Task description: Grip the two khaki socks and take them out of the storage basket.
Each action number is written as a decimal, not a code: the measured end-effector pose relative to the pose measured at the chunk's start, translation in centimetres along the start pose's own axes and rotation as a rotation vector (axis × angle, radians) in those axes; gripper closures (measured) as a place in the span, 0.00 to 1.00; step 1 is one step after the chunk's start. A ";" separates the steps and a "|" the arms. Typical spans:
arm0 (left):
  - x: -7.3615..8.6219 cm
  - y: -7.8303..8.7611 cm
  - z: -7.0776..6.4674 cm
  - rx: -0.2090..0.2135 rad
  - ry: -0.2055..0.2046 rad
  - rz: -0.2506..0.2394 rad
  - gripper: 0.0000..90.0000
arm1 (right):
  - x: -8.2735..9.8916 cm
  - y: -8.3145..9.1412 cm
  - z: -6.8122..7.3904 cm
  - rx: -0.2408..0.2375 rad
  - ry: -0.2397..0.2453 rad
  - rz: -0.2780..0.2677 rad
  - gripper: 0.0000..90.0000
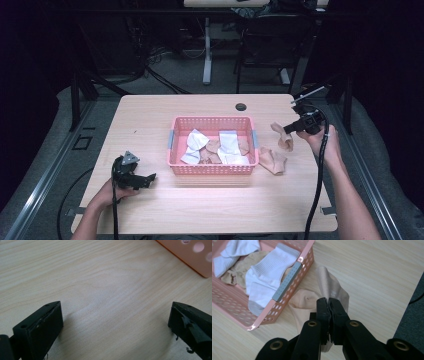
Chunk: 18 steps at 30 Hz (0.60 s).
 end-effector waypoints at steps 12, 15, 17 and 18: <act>0.0 0.0 0.0 0.000 0.000 0.000 0.00 | 1.3 -3.5 -0.7 0.005 -0.036 0.069 0.97; 0.0 0.0 0.0 0.000 0.000 0.000 0.00 | 1.7 -4.3 -0.9 0.005 -0.045 0.096 0.97; 0.0 0.0 0.0 0.001 0.001 0.000 0.00 | 1.9 -5.0 -1.1 0.007 -0.053 0.100 0.97; 0.0 0.0 0.0 0.001 0.001 0.000 0.00 | 2.0 -5.3 -1.2 0.003 -0.057 0.102 0.97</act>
Point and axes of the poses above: each handheld gripper's, and its own axes: y roughly backward along the jaws, x roughly out of its underside, z roughly to its left, the point moved 9 cm from there along -y, roughly forward along the jaws, and after that the axes turned 8 degrees about -z, right-handed, at the moved point
